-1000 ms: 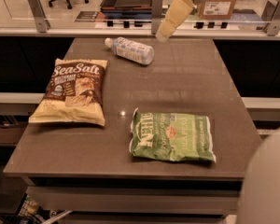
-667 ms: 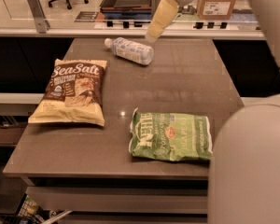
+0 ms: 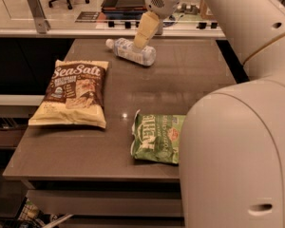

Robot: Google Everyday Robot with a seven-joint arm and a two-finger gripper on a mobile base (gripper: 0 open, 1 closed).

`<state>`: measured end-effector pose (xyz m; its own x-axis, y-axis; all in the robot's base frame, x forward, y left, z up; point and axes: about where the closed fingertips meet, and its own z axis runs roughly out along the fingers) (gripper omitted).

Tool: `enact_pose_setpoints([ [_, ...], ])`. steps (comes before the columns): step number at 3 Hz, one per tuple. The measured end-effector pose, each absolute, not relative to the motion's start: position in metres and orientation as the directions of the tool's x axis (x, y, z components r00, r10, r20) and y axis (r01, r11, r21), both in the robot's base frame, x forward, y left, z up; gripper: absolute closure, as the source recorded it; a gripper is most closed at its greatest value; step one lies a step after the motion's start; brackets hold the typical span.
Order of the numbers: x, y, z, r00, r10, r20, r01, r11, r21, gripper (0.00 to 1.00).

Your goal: Knock blue plastic bottle over

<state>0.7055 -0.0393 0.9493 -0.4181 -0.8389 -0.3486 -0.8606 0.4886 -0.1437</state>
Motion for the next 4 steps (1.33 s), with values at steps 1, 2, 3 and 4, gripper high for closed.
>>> enact_pose_setpoints([
  [1, 0.727, -0.027, 0.948, -0.427, -0.843, -0.328, -0.851, 0.497, -0.171, 0.00],
  [2, 0.732, -0.024, 0.946, -0.422, -0.841, -0.339, -0.849, 0.498, -0.178, 0.00],
  [3, 0.747, -0.012, 0.927, -0.430, -0.839, -0.334, -0.851, 0.500, -0.162, 0.00],
  [4, 0.765, -0.006, 0.897, -0.473, -0.827, -0.304, -0.838, 0.529, -0.136, 0.00],
])
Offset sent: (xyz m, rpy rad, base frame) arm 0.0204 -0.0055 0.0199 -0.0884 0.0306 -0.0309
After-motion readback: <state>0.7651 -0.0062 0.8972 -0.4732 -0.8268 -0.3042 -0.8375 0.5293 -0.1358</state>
